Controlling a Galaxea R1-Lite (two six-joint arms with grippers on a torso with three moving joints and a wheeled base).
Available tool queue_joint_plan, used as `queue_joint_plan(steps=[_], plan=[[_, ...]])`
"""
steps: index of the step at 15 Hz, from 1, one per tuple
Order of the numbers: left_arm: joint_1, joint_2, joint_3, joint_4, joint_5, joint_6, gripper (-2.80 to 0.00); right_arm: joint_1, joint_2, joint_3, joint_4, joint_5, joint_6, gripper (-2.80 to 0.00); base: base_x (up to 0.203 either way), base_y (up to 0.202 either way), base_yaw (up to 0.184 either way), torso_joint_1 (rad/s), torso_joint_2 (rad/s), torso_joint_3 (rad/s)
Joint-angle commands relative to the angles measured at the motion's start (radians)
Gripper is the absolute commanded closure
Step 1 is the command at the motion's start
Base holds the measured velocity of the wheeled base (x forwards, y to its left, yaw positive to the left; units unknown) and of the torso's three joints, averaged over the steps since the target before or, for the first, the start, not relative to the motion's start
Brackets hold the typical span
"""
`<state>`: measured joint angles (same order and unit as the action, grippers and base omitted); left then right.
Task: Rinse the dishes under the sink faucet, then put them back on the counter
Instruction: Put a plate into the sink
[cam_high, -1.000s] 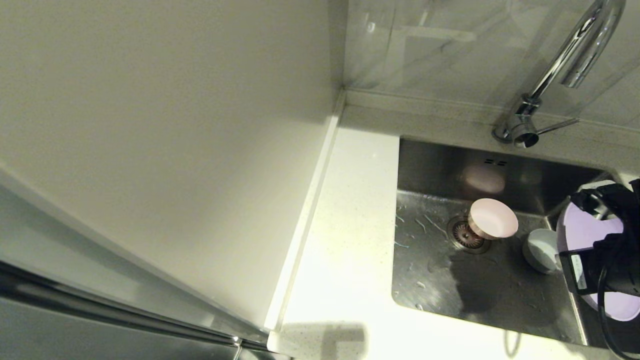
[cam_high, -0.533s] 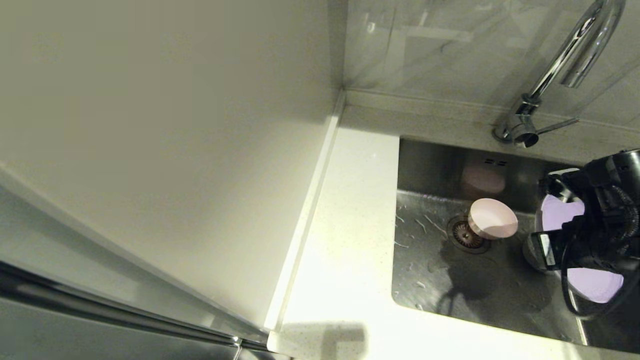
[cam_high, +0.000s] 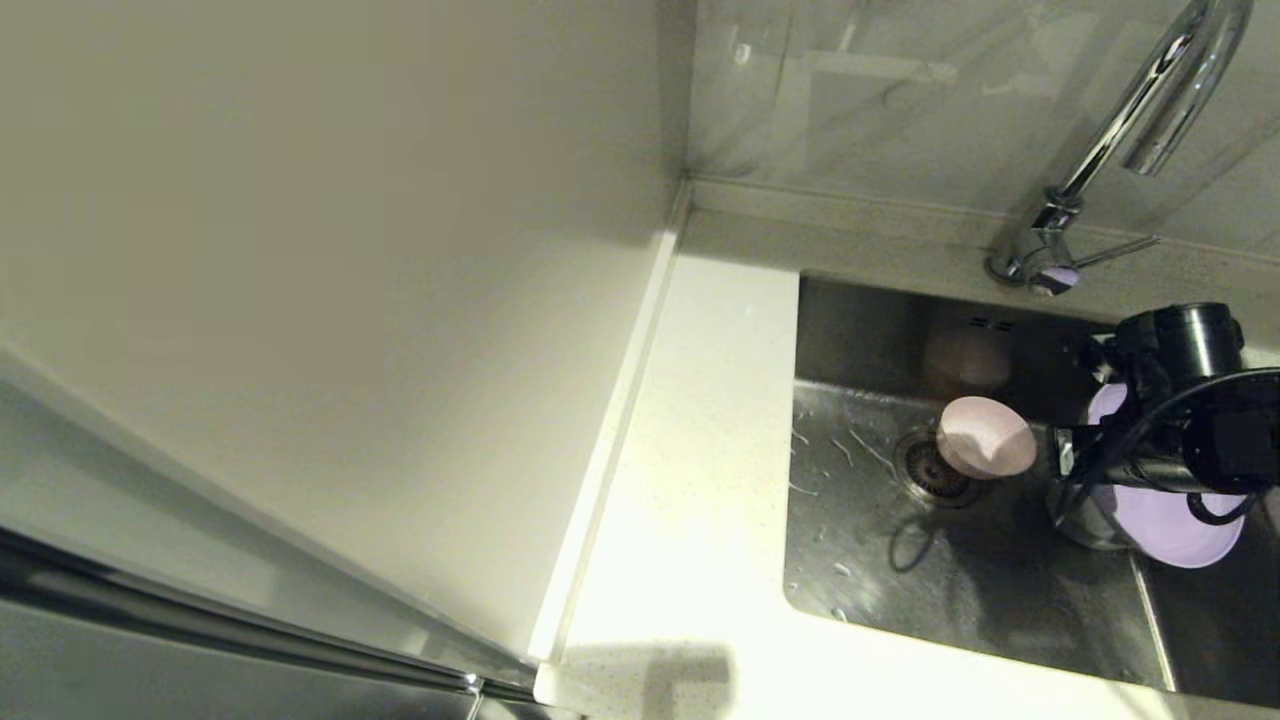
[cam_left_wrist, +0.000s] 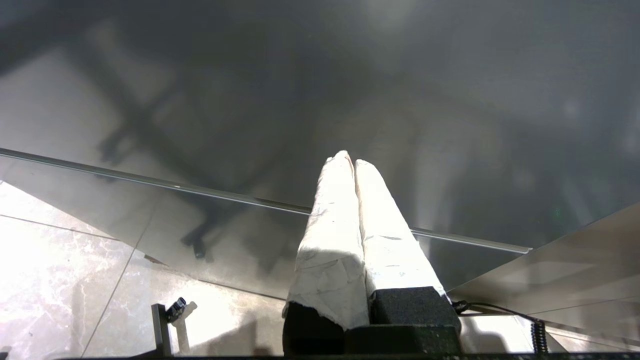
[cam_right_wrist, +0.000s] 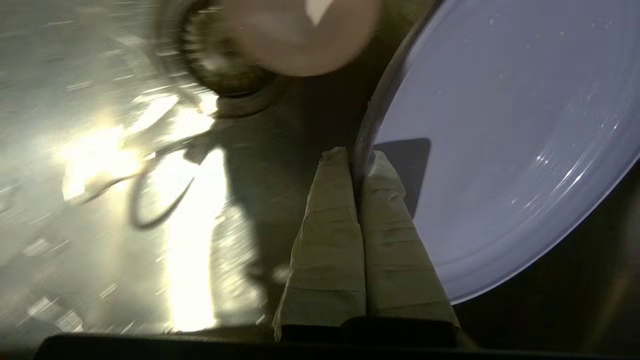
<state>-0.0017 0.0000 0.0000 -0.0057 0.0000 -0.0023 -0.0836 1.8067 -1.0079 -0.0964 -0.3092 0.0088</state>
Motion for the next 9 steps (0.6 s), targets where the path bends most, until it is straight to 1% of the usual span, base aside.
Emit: queue_joint_plan(steps=[1, 2, 4, 9], plan=[[0.000, 0.000, 0.003, 0.000, 0.000, -0.001, 0.00, -0.067, 0.110, 0.001, -0.038, -0.002, -0.008, 0.00, 0.000, 0.000, 0.000, 0.000, 0.00, 0.000], [0.000, 0.000, 0.003, 0.000, 0.000, -0.001, 0.00, -0.093, 0.131, 0.003, -0.063, -0.002, -0.012, 0.00, 0.000, 0.000, 0.000, 0.000, 0.00, 0.000], [0.000, 0.000, 0.002, 0.000, 0.000, -0.001, 0.00, -0.116, 0.143, 0.020, -0.076, -0.002, -0.015, 0.00, 0.000, 0.000, 0.000, 0.000, 0.00, 0.000], [0.000, 0.000, 0.003, 0.000, 0.000, 0.001, 0.00, -0.117, 0.145, 0.095, -0.090, -0.002, -0.017, 0.00, 0.000, 0.000, 0.000, 0.000, 0.00, 0.000]])
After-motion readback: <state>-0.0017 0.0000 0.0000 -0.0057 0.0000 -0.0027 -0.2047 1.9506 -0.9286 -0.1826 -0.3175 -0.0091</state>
